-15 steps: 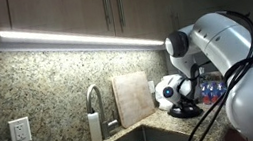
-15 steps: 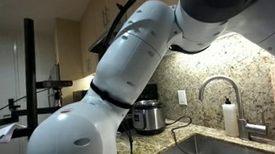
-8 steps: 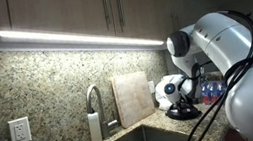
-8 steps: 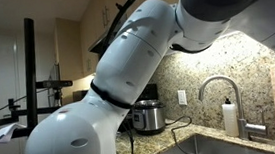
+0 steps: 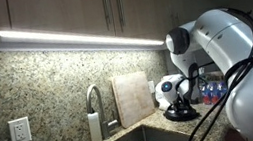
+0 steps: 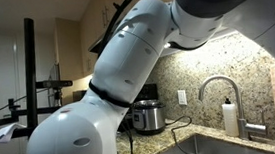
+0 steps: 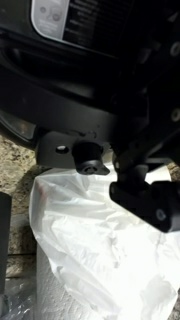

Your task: Pick up the cooker lid and put it on the cooker machine

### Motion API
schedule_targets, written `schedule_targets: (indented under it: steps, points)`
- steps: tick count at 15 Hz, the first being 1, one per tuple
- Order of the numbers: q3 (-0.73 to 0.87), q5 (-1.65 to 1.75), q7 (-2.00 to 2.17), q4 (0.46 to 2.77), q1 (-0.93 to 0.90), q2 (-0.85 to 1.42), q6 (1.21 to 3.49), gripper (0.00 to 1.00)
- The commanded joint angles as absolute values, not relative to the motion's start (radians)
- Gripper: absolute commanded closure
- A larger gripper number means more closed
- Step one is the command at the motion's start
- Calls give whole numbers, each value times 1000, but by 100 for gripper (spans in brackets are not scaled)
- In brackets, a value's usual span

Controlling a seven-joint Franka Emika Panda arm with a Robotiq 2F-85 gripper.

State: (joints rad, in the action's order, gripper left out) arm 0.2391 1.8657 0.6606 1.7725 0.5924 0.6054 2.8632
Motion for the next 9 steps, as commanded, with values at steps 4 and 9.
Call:
schedule_targets:
  steps: [4, 9]
  points:
    - [235, 1904, 915, 2034, 476, 421, 2612, 99]
    - [229, 1860, 997, 2183, 370, 314, 2347, 99]
